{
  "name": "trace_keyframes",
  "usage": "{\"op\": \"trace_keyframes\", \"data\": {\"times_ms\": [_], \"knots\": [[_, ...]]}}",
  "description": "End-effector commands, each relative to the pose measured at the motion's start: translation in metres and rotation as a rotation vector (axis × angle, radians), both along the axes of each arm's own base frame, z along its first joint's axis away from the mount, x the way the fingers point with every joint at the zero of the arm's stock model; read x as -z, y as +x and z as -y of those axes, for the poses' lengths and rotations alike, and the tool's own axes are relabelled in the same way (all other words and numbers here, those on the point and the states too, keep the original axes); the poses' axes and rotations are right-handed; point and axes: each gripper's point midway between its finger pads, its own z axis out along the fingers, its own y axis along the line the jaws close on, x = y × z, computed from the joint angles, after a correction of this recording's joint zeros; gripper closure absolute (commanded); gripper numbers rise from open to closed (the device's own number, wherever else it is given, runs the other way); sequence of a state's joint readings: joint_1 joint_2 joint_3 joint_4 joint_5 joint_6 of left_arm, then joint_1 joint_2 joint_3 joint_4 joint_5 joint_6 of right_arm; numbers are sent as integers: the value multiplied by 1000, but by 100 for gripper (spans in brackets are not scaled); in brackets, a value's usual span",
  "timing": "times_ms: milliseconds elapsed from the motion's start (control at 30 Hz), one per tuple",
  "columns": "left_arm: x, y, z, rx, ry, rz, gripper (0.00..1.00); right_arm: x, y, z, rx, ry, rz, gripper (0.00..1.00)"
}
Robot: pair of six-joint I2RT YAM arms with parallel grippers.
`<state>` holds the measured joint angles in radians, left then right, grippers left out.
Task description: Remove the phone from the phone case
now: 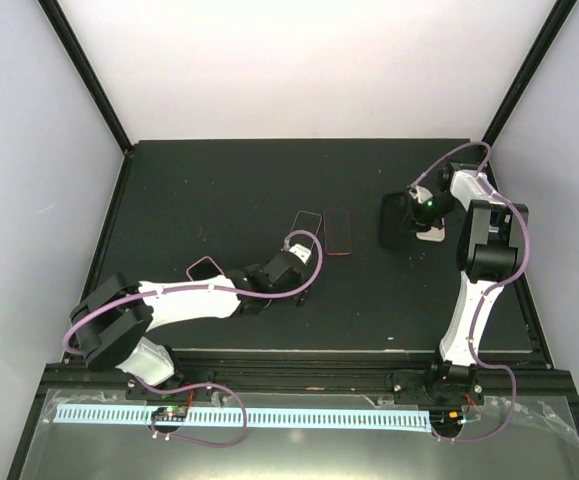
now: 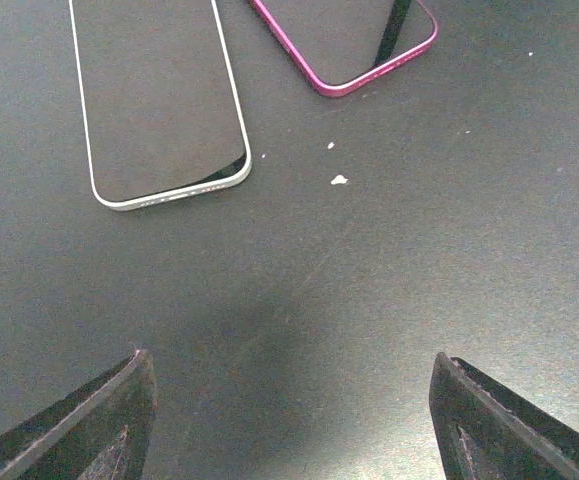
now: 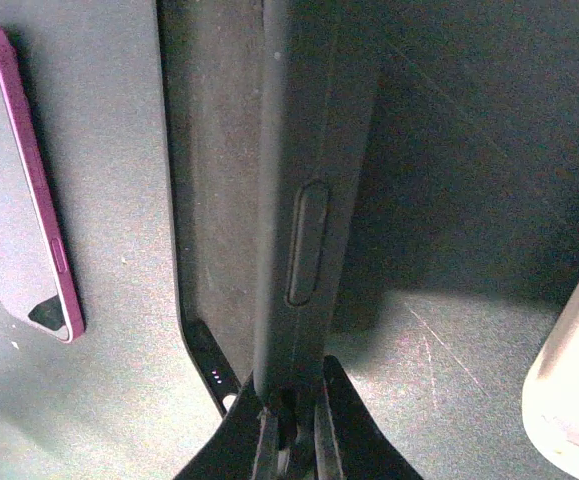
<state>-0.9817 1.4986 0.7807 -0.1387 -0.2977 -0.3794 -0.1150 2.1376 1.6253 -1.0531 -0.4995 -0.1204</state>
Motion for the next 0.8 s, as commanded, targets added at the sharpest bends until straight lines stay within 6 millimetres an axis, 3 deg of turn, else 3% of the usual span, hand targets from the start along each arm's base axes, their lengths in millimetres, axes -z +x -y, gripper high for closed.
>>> {"op": "trace_keyframes", "data": {"times_ms": [0, 433, 633, 767], "knots": [[-5, 6, -3, -44, -50, 0, 24, 3, 13, 11, 43, -27, 27, 94], [-5, 6, -14, -69, -50, -1, 24, 15, 27, 42, 51, -114, 21, 93], [-4, 7, -13, -70, -42, -4, 24, 17, 31, 45, 36, -131, 8, 84], [-6, 8, -19, -93, -36, 4, 24, 2, 28, 47, 43, -150, 47, 75]]}}
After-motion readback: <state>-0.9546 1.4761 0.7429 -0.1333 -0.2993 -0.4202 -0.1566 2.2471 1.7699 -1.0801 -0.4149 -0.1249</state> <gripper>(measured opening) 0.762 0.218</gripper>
